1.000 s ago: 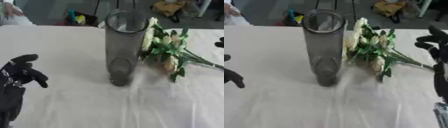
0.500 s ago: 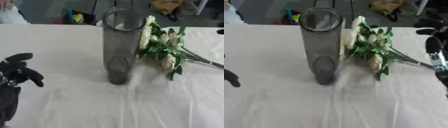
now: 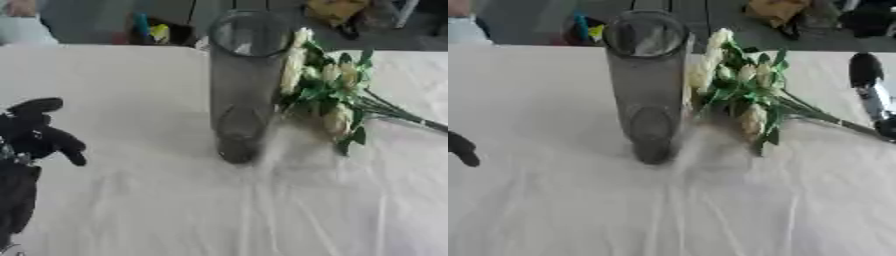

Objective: Arrange flowers into the vase.

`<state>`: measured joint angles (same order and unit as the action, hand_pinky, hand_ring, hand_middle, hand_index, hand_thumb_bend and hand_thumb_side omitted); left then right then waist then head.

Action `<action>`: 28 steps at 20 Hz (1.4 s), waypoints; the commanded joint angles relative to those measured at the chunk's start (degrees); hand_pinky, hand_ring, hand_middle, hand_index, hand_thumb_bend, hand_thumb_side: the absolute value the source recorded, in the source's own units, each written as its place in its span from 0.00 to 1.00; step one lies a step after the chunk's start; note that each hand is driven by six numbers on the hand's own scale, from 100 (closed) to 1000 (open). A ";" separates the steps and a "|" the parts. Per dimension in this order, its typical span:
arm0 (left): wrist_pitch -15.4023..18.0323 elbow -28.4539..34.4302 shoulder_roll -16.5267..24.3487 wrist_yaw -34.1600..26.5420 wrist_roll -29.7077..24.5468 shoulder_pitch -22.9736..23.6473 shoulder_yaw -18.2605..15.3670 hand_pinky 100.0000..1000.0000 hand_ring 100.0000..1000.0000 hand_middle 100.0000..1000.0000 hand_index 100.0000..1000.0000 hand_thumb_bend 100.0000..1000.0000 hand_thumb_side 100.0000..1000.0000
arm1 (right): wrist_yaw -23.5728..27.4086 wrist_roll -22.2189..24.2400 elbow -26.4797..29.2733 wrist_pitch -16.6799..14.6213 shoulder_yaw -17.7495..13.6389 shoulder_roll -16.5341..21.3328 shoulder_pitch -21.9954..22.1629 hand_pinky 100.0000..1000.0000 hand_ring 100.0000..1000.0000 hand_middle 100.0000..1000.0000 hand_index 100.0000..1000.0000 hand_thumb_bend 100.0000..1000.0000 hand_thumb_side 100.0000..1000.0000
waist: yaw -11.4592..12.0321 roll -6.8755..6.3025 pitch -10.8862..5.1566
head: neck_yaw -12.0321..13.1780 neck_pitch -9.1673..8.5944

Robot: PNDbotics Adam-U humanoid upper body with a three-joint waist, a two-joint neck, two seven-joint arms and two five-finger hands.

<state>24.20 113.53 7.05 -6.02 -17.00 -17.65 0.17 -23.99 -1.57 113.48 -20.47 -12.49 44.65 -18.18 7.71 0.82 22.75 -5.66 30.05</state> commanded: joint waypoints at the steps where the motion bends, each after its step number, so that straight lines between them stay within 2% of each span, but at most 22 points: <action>1: 0.14 1.06 1.15 -0.33 -0.01 -0.15 0.41 0.38 0.52 0.77 0.77 0.00 0.95 | -1.38 1.65 1.11 0.94 -0.22 5.20 -0.40 0.68 0.83 0.72 0.85 0.00 0.89 | 0.16 -0.19 -2.29 | -0.14 0.61; 4: 0.24 1.06 1.26 -0.51 -0.04 -0.09 0.49 0.38 0.53 0.77 0.77 0.00 0.95 | -1.21 3.63 0.00 0.64 0.23 8.36 -0.80 0.68 1.00 0.73 0.86 0.00 0.90 | 0.39 -0.34 -2.56 | -0.17 0.87; 9: 0.32 1.06 1.37 -0.79 -0.29 0.08 0.72 0.38 0.53 0.77 0.77 0.00 0.95 | -1.03 6.71 -5.61 -1.87 1.26 12.72 -2.88 0.69 1.00 0.77 0.87 0.00 0.93 | 0.72 -0.53 -3.02 | -0.01 1.16; 14: 0.40 1.06 1.43 -1.00 -0.53 0.35 0.93 0.38 0.53 0.77 0.77 0.00 0.95 | -1.70 9.52 -12.21 -5.68 2.95 15.52 -5.87 0.70 1.00 0.79 0.89 0.00 0.95 | 1.22 -0.67 -3.34 | 0.97 1.64; 21: 0.38 1.06 1.46 -1.00 -0.84 0.54 1.12 0.38 0.53 0.77 0.77 0.00 0.95 | -1.11 13.44 -20.74 -10.35 4.24 16.73 -9.91 0.72 1.00 0.80 0.91 0.00 0.96 | 1.66 -0.51 -3.29 | 2.34 1.33; 28: 0.15 1.06 1.47 -0.86 -1.16 0.64 1.23 0.38 0.53 0.78 0.77 0.00 0.95 | -2.95 16.13 -28.69 -14.28 5.50 17.42 -13.39 0.74 1.00 0.83 0.93 0.00 0.98 | 1.80 -0.27 -3.30 | 1.03 0.72</action>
<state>24.34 113.53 7.55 -7.00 -17.95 -16.83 0.89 -26.36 14.15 85.85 -33.92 -6.64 59.34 -30.73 9.51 0.81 21.51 -4.25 31.15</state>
